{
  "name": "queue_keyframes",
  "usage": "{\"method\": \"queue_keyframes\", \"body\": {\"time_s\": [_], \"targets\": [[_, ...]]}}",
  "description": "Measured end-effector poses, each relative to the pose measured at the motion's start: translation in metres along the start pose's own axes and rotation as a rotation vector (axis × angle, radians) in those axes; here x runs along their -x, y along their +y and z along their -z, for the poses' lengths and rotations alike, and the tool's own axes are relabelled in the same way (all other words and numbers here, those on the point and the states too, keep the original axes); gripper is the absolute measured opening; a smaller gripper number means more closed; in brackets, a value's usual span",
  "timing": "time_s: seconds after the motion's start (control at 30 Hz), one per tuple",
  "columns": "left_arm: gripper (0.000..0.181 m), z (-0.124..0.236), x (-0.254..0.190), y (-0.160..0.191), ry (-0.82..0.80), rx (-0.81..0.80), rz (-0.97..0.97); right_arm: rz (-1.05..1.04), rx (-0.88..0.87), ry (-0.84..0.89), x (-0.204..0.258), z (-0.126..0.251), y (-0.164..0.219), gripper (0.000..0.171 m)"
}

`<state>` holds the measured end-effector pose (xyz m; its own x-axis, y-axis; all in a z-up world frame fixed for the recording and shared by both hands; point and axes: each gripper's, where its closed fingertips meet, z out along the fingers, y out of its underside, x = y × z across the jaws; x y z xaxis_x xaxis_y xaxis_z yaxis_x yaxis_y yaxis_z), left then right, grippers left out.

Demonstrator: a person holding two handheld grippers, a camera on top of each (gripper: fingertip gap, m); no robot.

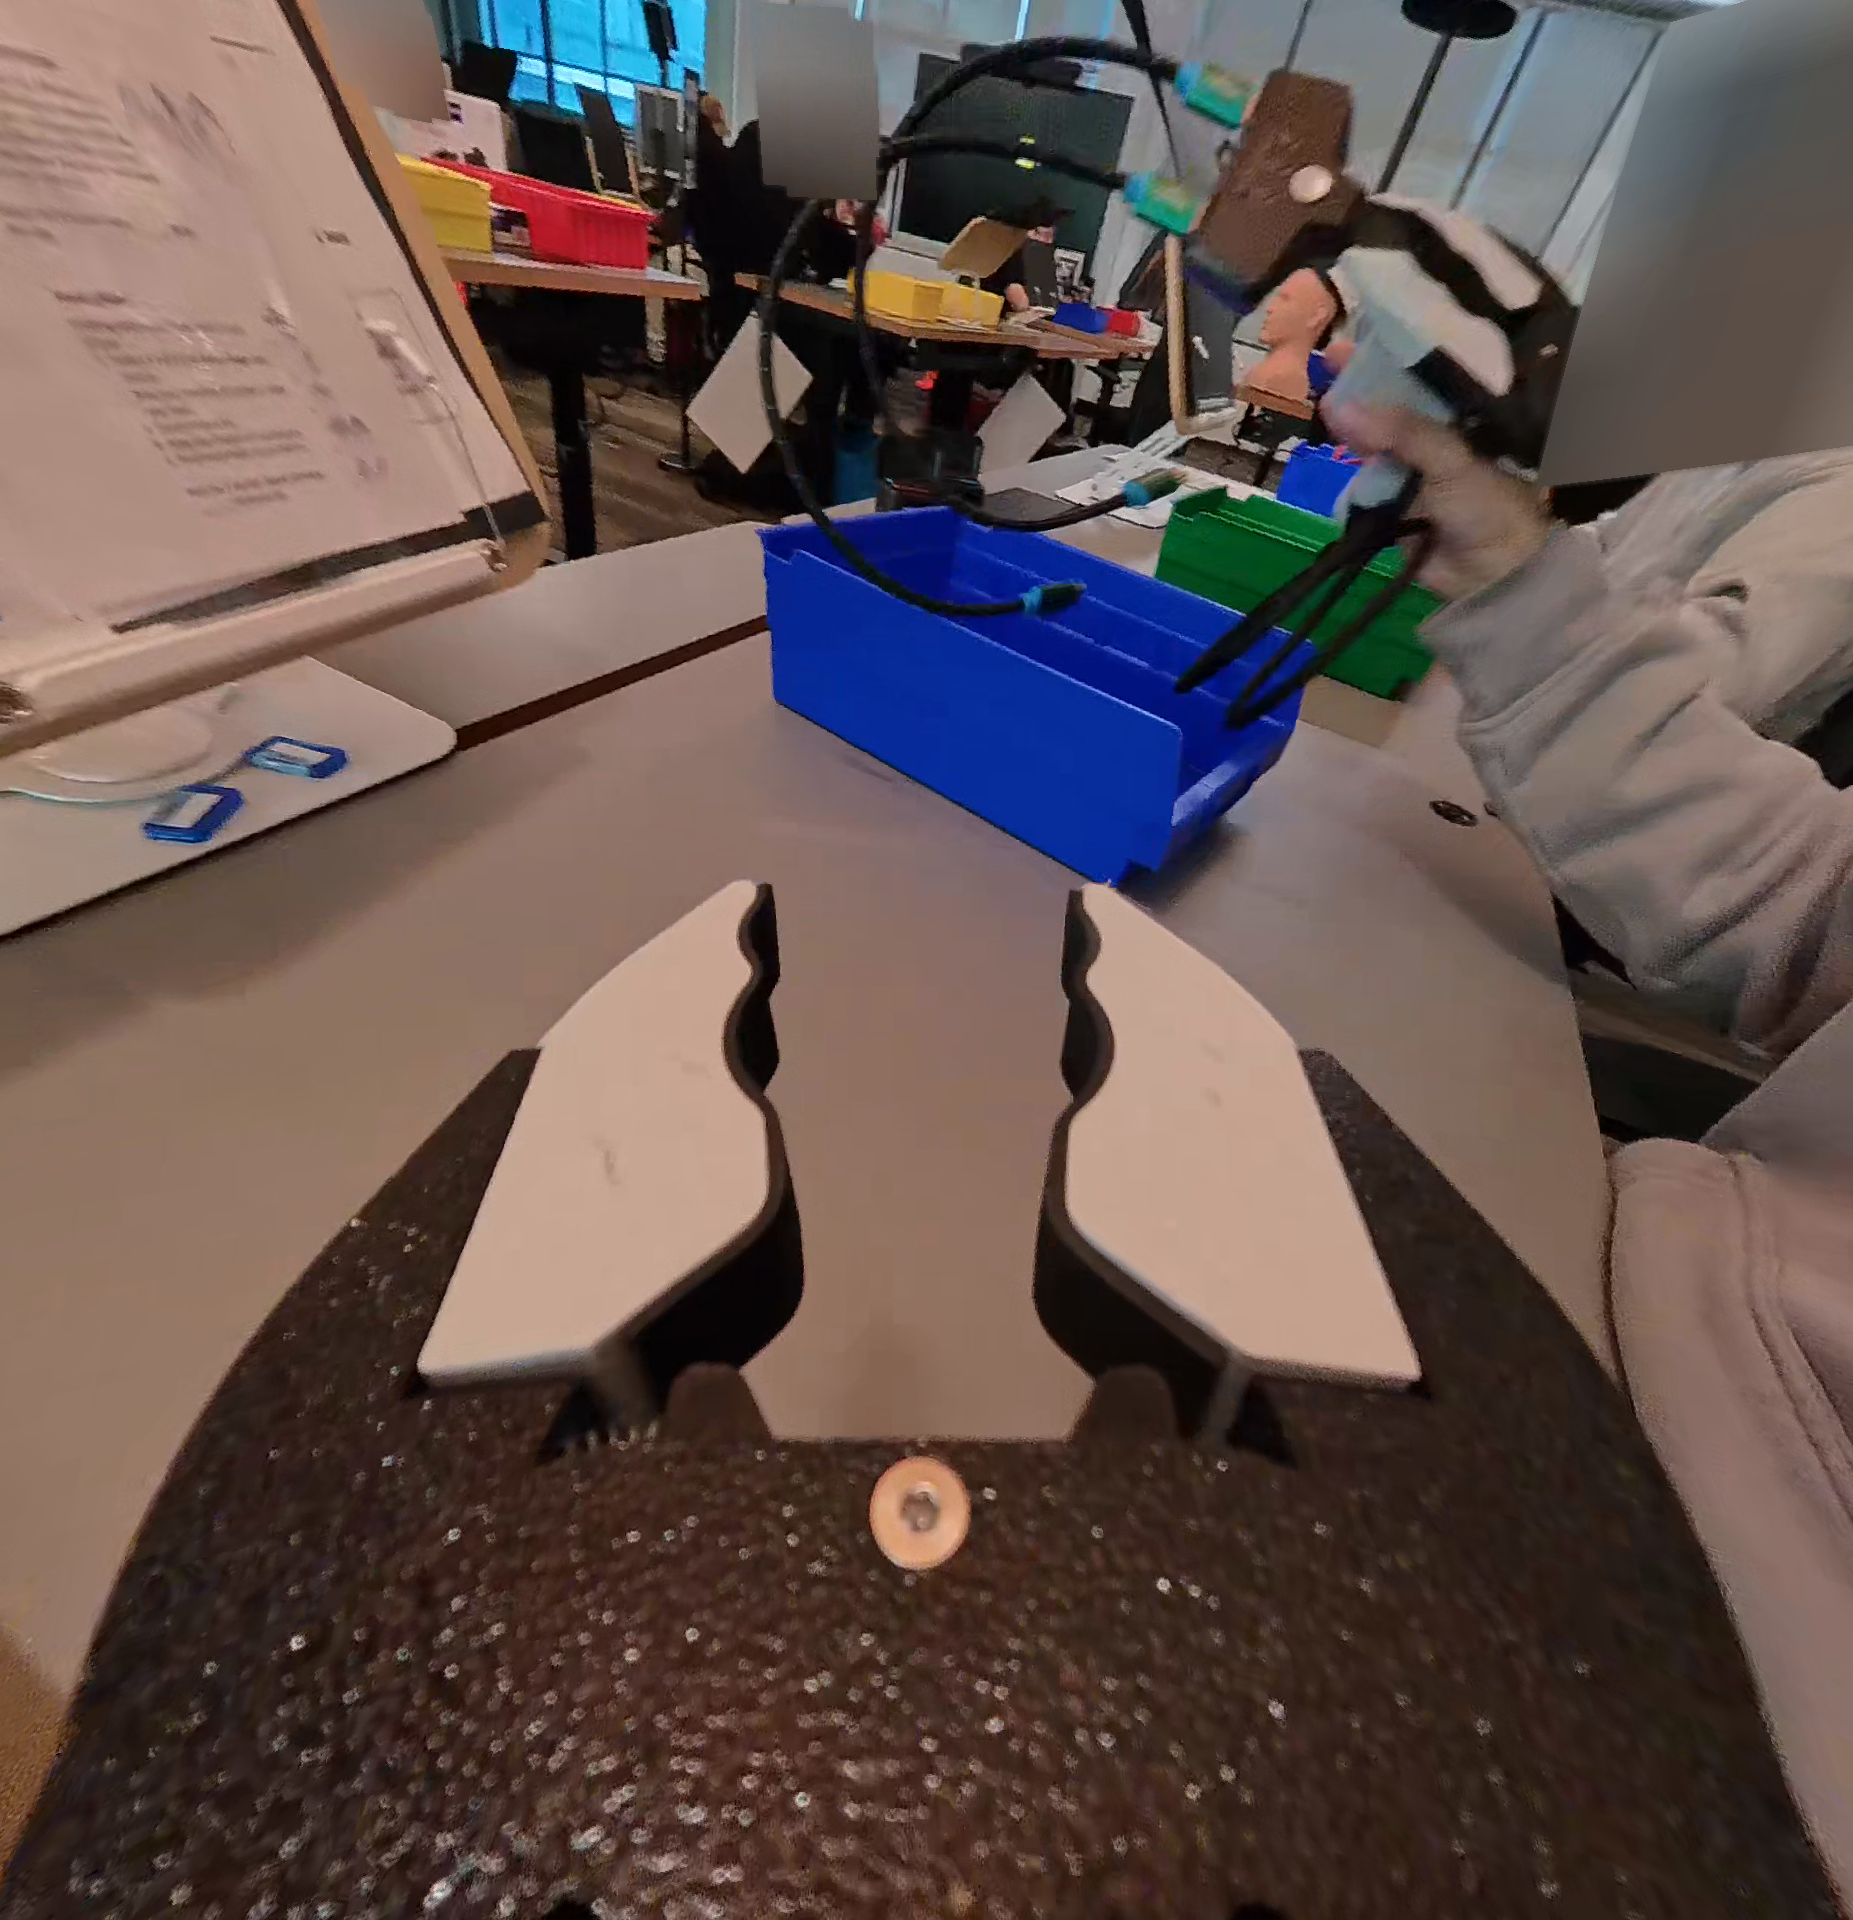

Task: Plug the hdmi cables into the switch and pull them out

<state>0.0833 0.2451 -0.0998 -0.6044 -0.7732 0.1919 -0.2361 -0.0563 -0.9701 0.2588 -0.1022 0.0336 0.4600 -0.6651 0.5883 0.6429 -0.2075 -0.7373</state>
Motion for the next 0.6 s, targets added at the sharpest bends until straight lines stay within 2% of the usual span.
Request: {"method": "queue_keyframes", "body": {"time_s": [0.13, 0.3, 0.4, 0.6], "targets": [[0.052, -0.014, -0.006, 0.012, 0.047, 0.029, 0.001, 0.075, 0.126, 0.181, 0.015, 0.003, 0.047, 0.022], [0.053, -0.019, -0.018, 0.022, 0.093, 0.064, -0.020, 0.344, 0.335, 0.235, 0.024, 0.014, 0.074, 0.022], [0.053, -0.017, -0.019, 0.033, 0.092, 0.099, -0.033, 0.325, 0.450, 0.234, 0.022, 0.024, 0.091, 0.022], [0.052, -0.016, -0.019, 0.049, 0.110, 0.135, -0.004, 0.500, 0.619, 0.135, 0.035, 0.042, 0.102, 0.022]]}}
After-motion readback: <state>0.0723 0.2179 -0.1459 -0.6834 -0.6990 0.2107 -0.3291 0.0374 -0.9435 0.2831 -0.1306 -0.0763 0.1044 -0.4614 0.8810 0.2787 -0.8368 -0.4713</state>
